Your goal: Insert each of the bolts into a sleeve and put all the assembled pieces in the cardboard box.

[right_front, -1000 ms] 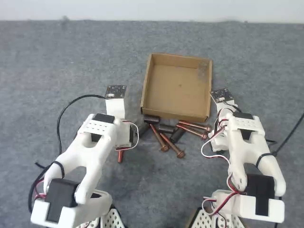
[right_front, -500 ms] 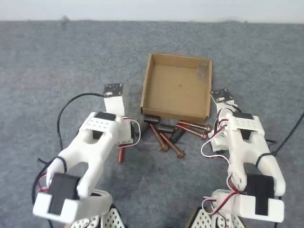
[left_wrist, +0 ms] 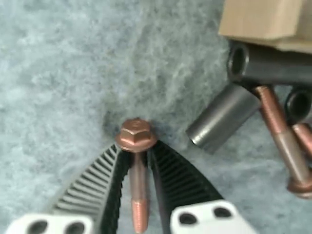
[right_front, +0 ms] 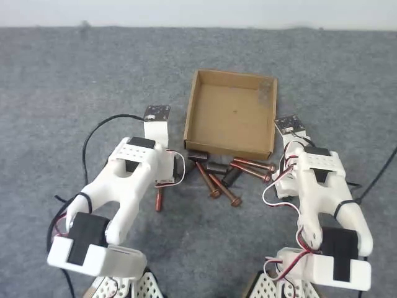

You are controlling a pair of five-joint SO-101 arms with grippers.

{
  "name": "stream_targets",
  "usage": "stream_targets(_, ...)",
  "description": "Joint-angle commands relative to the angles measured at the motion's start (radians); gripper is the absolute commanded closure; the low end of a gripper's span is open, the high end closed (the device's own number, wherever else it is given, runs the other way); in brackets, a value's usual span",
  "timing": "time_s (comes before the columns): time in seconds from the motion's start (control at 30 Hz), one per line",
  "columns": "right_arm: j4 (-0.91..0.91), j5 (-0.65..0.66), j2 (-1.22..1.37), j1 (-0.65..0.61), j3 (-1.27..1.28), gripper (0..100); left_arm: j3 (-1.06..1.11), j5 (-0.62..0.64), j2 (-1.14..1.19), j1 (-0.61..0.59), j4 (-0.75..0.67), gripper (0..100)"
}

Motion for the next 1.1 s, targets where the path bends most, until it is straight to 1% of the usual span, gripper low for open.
stream_targets(0.0,-0.022,-0.009,0.004,0.007,-0.014,99.1,0.021,-0.029,-0.086,-0.061,-0.057,99)
stream_targets(0.1,-0.025,-0.005,0.001,0.007,-0.015,99.1,0.07,-0.026,-0.152,-0.133,-0.133,99)
stream_targets(0.2,-0.033,-0.003,-0.001,0.007,-0.025,99.1,0.114,-0.029,-0.207,-0.183,-0.18,99)
stream_targets(0.3,-0.025,-0.003,-0.001,0.01,-0.083,99.1,0.15,-0.031,-0.238,-0.192,-0.207,99)
stream_targets(0.47,-0.061,-0.003,0.007,0.024,-0.181,98.9,0.162,-0.032,-0.249,-0.195,-0.207,99)
stream_targets(0.57,-0.173,-0.003,0.005,0.036,-0.21,98.9,0.162,-0.032,-0.249,-0.196,-0.204,99)
stream_targets(0.77,-0.53,-0.003,0.01,0.065,-0.21,99.0,0.163,-0.032,-0.249,-0.196,-0.204,99)
stream_targets(0.83,-0.621,-0.003,0.01,0.064,-0.21,99.0,0.163,-0.032,-0.249,-0.196,-0.204,99)
stream_targets(1.07,-0.794,-0.009,0.01,0.038,-0.187,98.9,0.163,-0.032,-0.249,-0.196,-0.204,99)
